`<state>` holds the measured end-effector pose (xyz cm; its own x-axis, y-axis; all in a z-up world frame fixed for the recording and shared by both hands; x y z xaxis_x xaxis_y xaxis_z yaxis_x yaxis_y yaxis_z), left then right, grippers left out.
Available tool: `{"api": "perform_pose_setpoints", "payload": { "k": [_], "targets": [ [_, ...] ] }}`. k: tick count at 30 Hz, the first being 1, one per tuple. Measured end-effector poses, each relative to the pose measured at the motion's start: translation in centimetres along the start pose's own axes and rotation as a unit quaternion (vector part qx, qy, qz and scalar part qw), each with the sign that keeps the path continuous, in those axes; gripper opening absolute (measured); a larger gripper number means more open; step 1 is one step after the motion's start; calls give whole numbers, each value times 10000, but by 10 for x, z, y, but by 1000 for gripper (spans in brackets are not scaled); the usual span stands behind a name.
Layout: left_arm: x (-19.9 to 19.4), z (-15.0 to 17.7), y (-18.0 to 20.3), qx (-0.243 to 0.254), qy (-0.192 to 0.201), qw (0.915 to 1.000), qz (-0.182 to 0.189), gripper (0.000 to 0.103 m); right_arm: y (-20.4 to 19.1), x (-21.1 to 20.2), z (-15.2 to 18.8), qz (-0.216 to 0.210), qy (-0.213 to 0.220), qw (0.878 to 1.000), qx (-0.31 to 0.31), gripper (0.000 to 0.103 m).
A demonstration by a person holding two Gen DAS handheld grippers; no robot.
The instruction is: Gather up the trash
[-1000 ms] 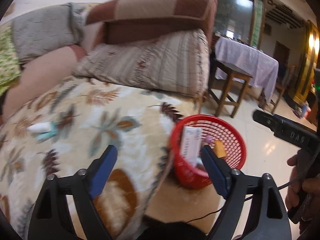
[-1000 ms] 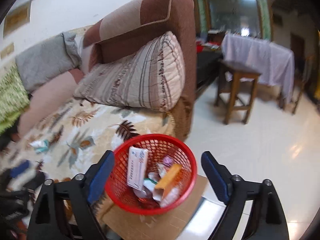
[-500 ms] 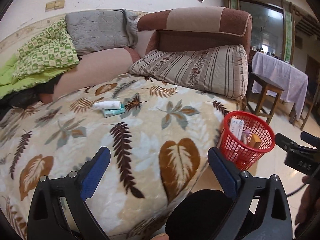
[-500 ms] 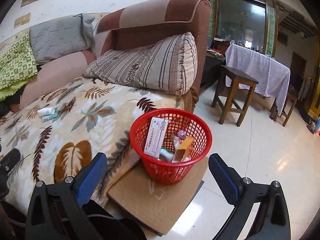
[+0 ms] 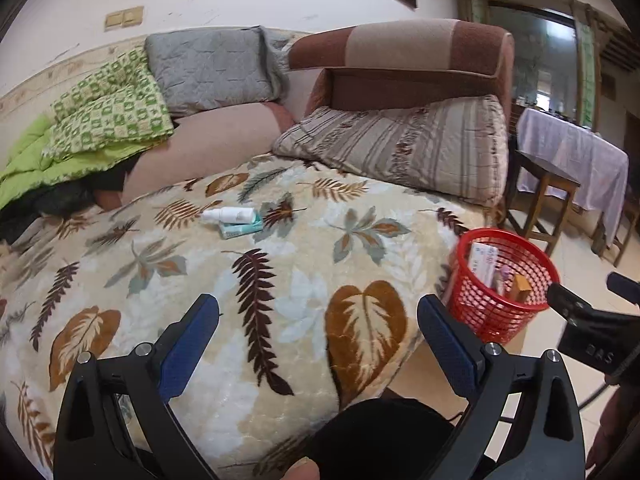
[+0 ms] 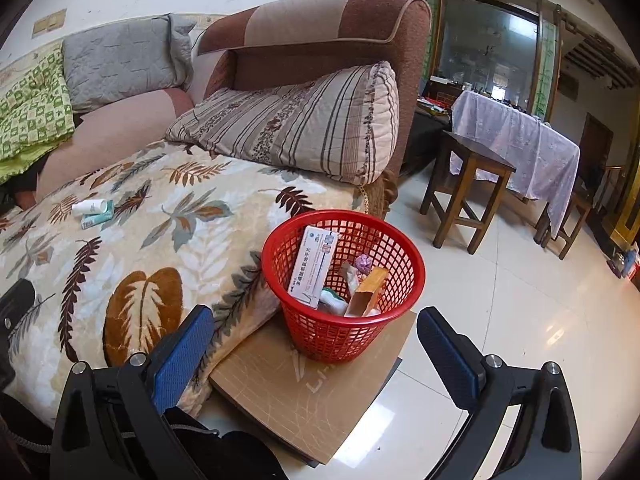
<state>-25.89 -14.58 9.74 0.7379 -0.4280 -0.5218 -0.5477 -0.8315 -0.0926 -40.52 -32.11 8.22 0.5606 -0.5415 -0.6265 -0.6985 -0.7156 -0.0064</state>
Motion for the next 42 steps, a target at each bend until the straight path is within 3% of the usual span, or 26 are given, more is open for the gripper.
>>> {"api": "perform_pose_setpoints", "payload": {
  "k": [5,8,12,20,42],
  "targets": [
    [11,5,1,108,-235,9996,-144,99,7,7,4,26,-102,9999,109,103],
    [15,10,7,332,-377,9987,-26,99,9,10,7,35,-147,9997,189,103],
    [13,10,13,564,-348,9978,-41,99,10,7,4,41,-56,9998,210,103],
    [2,-2,5,229,-213,9995,15,99,2,0,-3,-171,124,9996,167,103],
    [4,-2,-4,249,-252,9993,-121,99,-14,1,-5,-283,103,9995,64,103]
  ]
}}
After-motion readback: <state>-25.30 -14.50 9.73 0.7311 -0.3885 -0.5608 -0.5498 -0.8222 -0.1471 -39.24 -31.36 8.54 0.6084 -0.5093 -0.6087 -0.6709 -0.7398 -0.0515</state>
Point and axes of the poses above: each gripper's, at about its wrist camera, not at the fingertips, and x roughly the way its jaws point, y to its right, z to its underside, the point moved 5 cm from there along x, roughly the way its jaws point, and after that the axes turned 8 degrees about -z, right-handed, at the moved point
